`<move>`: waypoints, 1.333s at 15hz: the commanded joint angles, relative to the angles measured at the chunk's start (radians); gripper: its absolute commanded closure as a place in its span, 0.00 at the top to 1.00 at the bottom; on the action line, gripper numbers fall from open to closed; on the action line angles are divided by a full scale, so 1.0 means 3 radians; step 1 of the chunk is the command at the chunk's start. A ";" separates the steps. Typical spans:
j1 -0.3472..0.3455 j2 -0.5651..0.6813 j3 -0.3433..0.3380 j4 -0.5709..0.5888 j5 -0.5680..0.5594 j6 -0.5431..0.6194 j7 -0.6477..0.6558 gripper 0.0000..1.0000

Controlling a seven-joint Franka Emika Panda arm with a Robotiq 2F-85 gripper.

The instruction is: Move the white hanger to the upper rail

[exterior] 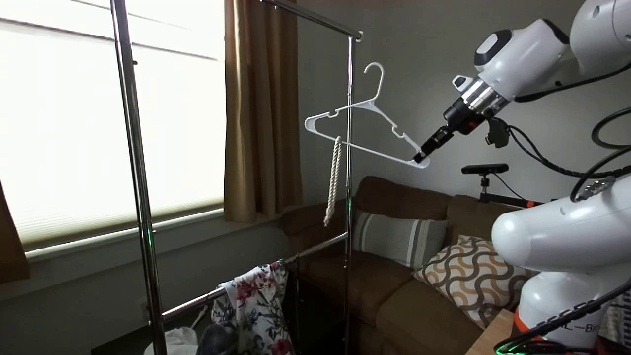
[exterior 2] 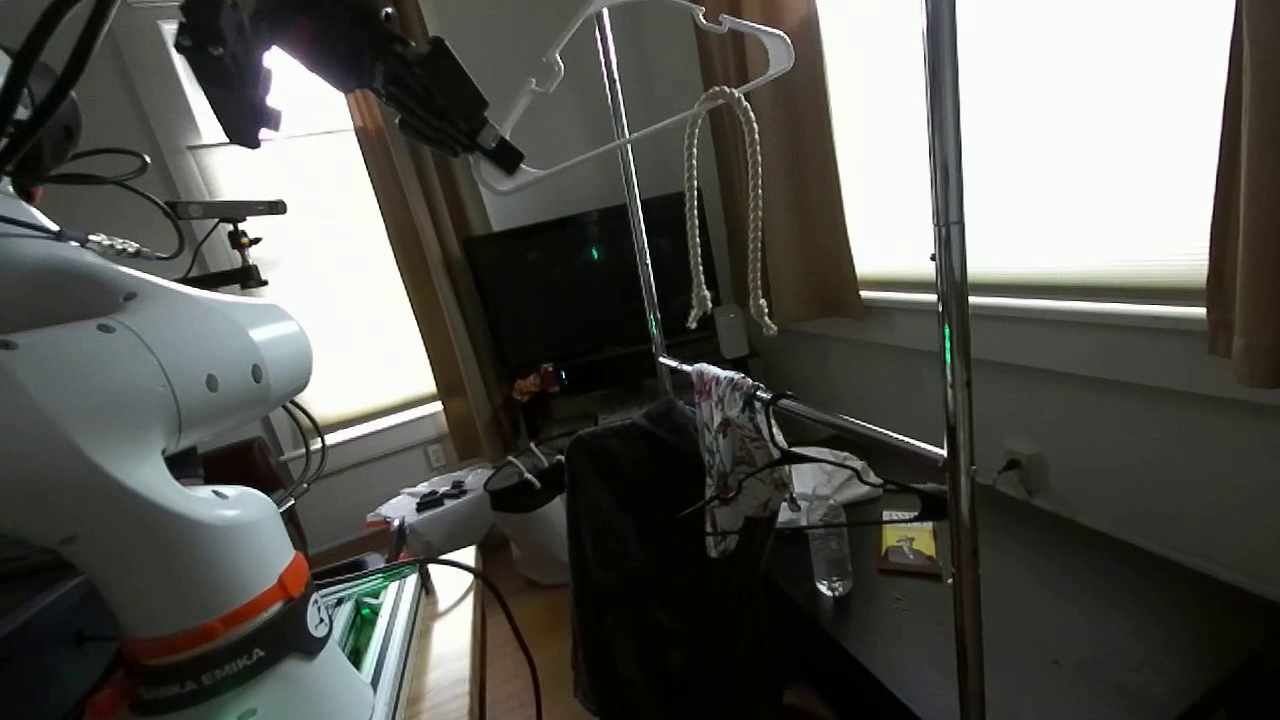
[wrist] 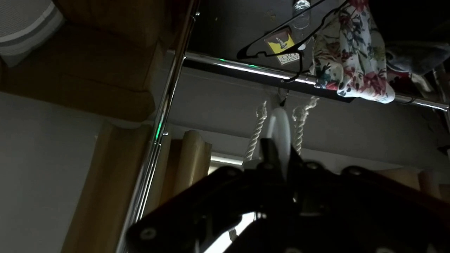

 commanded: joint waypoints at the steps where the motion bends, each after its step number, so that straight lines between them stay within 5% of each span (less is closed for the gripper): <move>1: 0.0004 0.0137 0.0003 0.0322 -0.0038 0.0244 -0.0065 0.02; 5: -0.0012 0.0431 0.0240 0.0706 -0.0032 0.0034 -0.0118 0.02; 7: -0.0111 0.0509 0.0223 0.1063 -0.0032 0.0217 -0.0074 0.02; 11: 0.0097 0.0965 0.0132 0.1608 -0.0034 0.0132 0.0289 0.02; 12: 0.0046 0.0694 0.0183 0.1265 -0.0043 0.0007 0.0102 0.07; 15: 0.0101 0.0918 0.0137 0.1518 -0.0040 0.0009 0.0217 0.02; 20: -0.0856 0.0928 0.0655 0.2075 -0.0014 0.0199 0.0036 0.02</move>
